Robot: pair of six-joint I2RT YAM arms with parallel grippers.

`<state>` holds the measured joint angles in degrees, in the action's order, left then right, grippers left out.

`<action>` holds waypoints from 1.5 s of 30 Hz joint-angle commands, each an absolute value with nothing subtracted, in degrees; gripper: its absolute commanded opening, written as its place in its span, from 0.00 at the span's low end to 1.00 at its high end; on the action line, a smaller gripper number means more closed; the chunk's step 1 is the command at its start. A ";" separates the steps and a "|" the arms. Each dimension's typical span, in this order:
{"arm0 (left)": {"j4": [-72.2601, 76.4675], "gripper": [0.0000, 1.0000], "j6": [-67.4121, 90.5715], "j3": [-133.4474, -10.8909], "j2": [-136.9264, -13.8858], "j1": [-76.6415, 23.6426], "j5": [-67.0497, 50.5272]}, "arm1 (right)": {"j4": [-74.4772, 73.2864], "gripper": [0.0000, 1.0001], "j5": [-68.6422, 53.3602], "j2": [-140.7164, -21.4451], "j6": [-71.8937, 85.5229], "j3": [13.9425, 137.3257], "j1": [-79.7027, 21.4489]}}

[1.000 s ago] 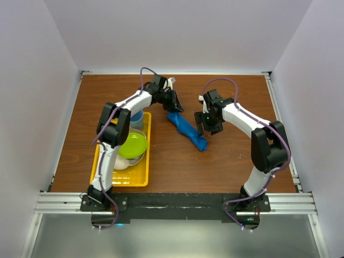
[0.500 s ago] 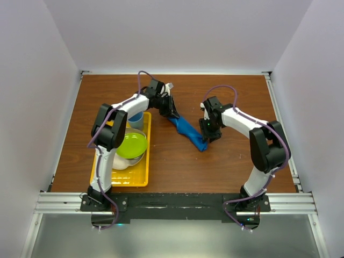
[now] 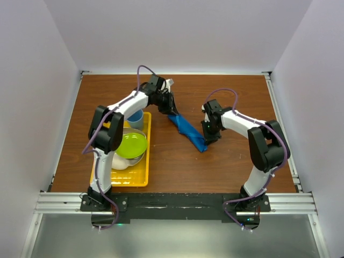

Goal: Fold the napkin, place the utensils inside, and roll it up
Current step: Roll the napkin with the utensil

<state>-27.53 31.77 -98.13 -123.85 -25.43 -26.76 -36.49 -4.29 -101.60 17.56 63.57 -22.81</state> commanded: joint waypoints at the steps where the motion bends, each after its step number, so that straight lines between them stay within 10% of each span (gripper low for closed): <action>1: -27.77 0.24 31.64 -95.46 -112.26 -25.93 -26.37 | -38.84 0.27 -3.43 -98.20 18.98 66.61 -23.82; 6: -30.40 0.27 31.99 -93.08 -106.71 -25.93 -27.33 | -44.03 0.66 -3.33 -93.26 17.32 71.10 -24.17; 14: -33.48 0.29 30.50 -85.97 -92.30 -25.93 -24.54 | -44.55 0.98 -9.14 -100.44 3.53 82.42 -24.61; 45: -42.45 0.28 35.86 -77.52 -74.71 -24.70 -21.89 | -38.67 0.94 1.58 -122.86 -4.57 95.10 -32.87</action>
